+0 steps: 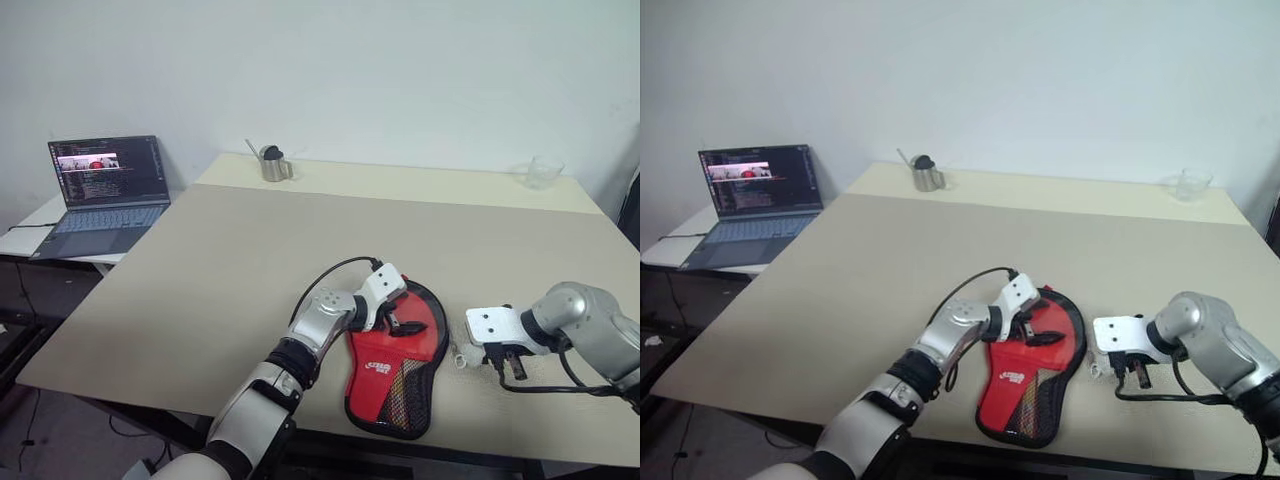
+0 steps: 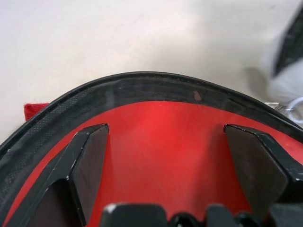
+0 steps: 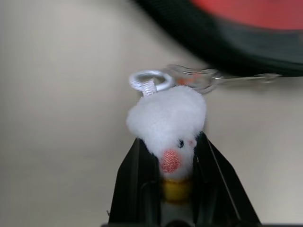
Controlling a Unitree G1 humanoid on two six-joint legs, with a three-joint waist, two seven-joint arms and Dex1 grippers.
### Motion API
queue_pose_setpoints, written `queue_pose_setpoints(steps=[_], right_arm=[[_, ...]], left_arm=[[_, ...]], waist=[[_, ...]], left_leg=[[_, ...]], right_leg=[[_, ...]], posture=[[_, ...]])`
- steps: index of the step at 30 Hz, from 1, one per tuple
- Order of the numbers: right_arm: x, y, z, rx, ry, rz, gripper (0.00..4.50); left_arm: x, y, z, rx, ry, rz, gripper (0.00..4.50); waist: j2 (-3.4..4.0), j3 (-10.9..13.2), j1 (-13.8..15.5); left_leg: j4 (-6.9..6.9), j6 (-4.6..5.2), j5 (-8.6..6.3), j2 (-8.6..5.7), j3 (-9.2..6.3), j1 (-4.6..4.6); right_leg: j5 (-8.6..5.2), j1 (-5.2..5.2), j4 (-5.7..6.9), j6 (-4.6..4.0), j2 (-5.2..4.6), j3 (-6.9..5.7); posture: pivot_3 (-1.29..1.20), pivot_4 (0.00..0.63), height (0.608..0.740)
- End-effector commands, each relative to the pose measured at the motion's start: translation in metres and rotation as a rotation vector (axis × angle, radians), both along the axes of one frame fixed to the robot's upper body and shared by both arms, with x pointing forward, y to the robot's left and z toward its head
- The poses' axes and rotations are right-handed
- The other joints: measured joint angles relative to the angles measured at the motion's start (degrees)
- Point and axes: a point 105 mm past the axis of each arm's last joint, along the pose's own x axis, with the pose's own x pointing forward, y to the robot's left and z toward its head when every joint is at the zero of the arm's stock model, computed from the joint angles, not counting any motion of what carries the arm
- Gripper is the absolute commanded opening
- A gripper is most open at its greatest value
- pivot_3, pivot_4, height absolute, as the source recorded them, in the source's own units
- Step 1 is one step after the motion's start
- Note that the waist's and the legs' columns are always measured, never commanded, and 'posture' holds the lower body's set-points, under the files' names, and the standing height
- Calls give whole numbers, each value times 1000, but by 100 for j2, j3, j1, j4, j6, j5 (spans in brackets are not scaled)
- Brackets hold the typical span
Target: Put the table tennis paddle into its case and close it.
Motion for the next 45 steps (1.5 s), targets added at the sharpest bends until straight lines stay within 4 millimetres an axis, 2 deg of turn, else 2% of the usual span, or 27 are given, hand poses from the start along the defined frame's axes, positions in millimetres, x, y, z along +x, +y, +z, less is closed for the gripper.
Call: queue_pose_setpoints(steps=[1,5,19,30,34,41,45], right_arm=[[-13,6,10,4,-5,45,315],[-31,13,3,2,30,82,315],[-69,23,-9,-6,103,177,313],[-118,50,0,82,250,383,312],[-135,55,1,108,290,437,312],[-151,50,0,99,319,456,312],[-148,47,-2,89,273,437,312]], left_arm=[[-10,-3,-33,75,96,20,4259],[-11,-6,-36,80,99,21,4259],[-13,-6,-41,96,104,17,4259],[-16,-6,-45,102,111,16,4259],[-18,-6,-47,104,115,12,4259],[-21,-7,-50,111,120,4,4259],[-20,-6,-50,114,116,5,4259]], waist=[[0,0,6],[0,0,14],[-1,-2,42],[0,-3,96],[-1,-5,112],[-1,-11,114],[-1,-15,122]], left_leg=[[1,0,0,0,0,0],[5,-1,-1,0,-2,0],[8,-3,-2,1,-9,1],[9,-6,-6,1,-11,1],[9,-7,-13,1,-12,1],[16,-6,-17,3,-8,2],[17,-6,-24,3,-7,2]], right_leg=[[0,0,0,0,0,0],[-2,-2,-1,-3,-1,-1],[-5,-1,-1,-8,-2,-1],[-8,-1,-2,-4,-1,-2],[-11,0,-2,4,-1,-2],[-24,3,-2,-17,-1,-1],[-27,6,-2,-14,1,-1]], posture=[[0,150,740],[0,150,740],[0,150,740],[0,150,740],[0,150,740],[0,150,740],[0,150,740]])
